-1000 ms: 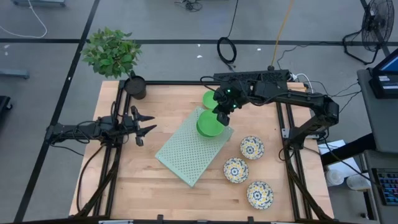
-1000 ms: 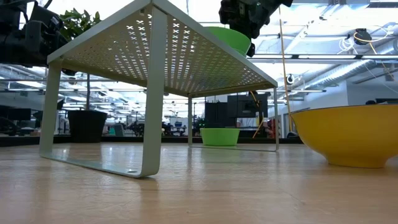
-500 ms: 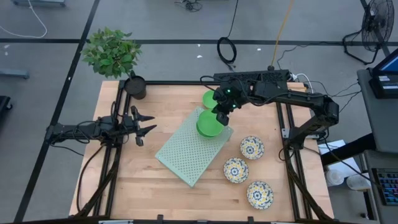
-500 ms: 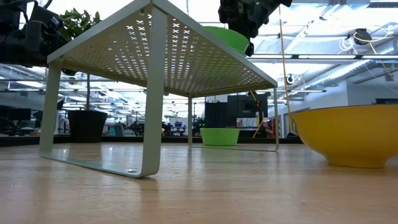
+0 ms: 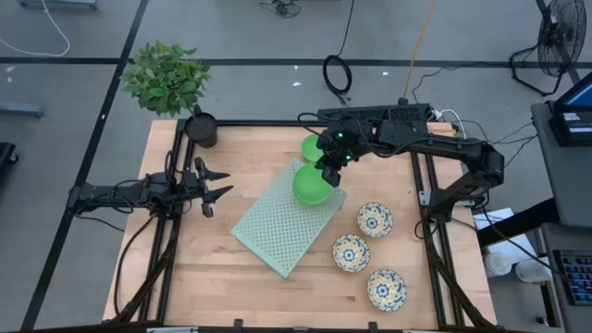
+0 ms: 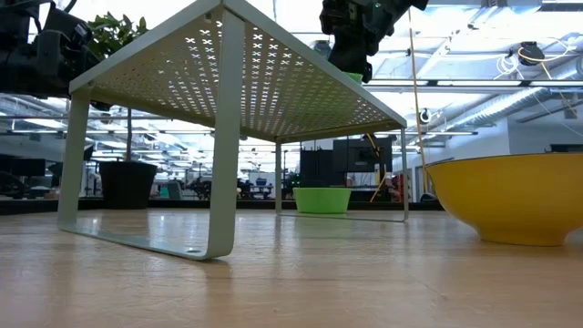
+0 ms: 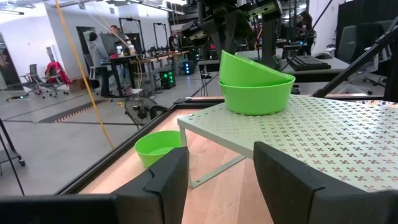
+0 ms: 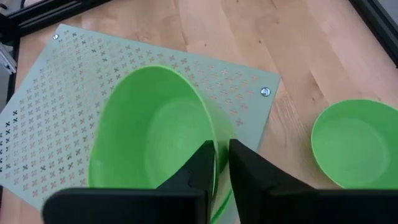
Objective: Pick & Place Mini bowls
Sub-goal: Stack the right green bowl on the green bowl on the shelf
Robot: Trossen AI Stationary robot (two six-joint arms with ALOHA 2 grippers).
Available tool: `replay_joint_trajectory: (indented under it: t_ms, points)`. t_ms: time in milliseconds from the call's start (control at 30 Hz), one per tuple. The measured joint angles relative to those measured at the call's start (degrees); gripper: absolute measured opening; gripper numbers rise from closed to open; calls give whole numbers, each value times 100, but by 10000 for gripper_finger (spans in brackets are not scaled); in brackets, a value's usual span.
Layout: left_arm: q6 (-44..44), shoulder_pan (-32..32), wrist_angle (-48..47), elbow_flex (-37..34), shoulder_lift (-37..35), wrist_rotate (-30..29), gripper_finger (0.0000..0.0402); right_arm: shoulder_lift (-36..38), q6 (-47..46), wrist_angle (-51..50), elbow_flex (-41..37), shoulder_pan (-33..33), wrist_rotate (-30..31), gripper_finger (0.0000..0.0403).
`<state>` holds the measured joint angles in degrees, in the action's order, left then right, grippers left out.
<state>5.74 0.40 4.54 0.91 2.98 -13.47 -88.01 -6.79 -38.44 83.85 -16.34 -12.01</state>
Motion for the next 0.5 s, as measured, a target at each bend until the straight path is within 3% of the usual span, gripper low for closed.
replay_joint_trajectory:
  t_ms: [500]
  points:
    - [0, 0, 0, 0, 0, 0, 182, 0, 82, 368, 0, 0, -4, 131]
